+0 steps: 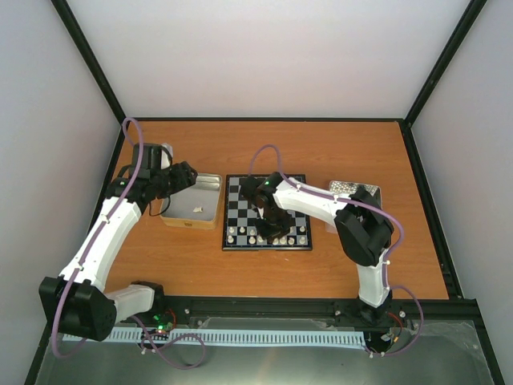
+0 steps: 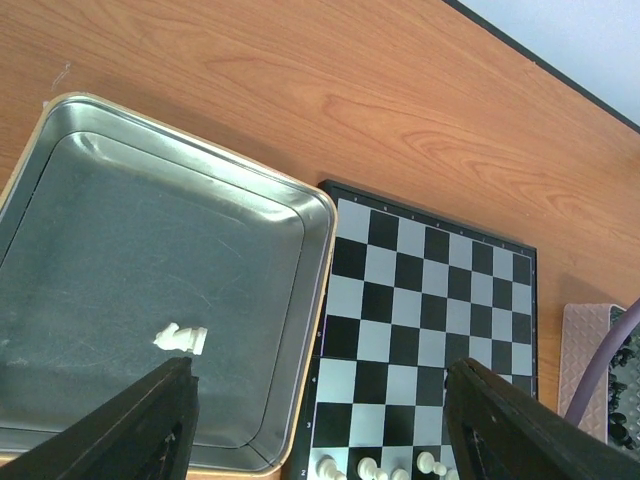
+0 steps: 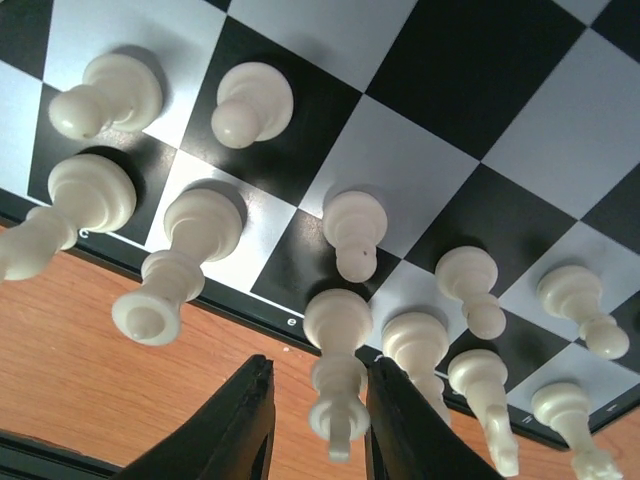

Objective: Set up the chess pieces on the board
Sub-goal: Place the chess piece on the chessboard.

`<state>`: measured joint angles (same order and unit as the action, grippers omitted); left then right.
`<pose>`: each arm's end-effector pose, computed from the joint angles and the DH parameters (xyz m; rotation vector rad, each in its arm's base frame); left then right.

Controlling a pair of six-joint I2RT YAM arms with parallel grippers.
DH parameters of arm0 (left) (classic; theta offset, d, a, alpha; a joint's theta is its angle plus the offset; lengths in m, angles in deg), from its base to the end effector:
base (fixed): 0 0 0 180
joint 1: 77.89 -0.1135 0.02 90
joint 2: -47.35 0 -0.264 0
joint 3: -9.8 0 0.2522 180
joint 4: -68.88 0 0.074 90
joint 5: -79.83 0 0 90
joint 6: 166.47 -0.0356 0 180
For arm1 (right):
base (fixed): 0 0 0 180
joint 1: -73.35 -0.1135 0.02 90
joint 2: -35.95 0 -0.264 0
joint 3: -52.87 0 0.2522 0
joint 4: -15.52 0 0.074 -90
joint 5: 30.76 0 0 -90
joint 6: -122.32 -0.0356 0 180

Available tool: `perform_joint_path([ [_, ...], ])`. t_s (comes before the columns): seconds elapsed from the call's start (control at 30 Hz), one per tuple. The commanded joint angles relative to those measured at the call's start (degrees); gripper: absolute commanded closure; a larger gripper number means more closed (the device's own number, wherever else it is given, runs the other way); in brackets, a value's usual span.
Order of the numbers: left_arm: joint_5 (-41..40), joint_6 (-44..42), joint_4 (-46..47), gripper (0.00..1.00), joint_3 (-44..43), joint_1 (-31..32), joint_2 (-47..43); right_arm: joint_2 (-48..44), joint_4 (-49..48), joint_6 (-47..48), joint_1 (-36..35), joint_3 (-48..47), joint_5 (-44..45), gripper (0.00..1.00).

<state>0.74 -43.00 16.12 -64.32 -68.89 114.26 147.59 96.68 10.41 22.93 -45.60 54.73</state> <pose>0.2389 -0.0447 0.3102 -0.4211 2.3881 -0.5743 0.2238 0.2751 0.1923 0.7427 -2.9417 -0.0288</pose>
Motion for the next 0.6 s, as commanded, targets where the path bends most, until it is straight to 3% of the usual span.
perform_joint_path([
  [0.0,-0.7,-0.6,-0.6,0.32,-0.6,-0.3,0.2,-0.9,0.8,-0.6,-0.1,-1.9,0.8,0.7],
  [0.27,-1.4,-0.6,-0.9,0.32,-0.7,-0.3,0.5,-2.8,2.0,-1.5,0.0,-5.7,1.1,0.65],
  [0.57,-1.6,-0.9,-1.3,0.32,-0.2,-0.3,0.9,-5.5,0.0,-1.8,0.0,1.2,1.9,0.66],
])
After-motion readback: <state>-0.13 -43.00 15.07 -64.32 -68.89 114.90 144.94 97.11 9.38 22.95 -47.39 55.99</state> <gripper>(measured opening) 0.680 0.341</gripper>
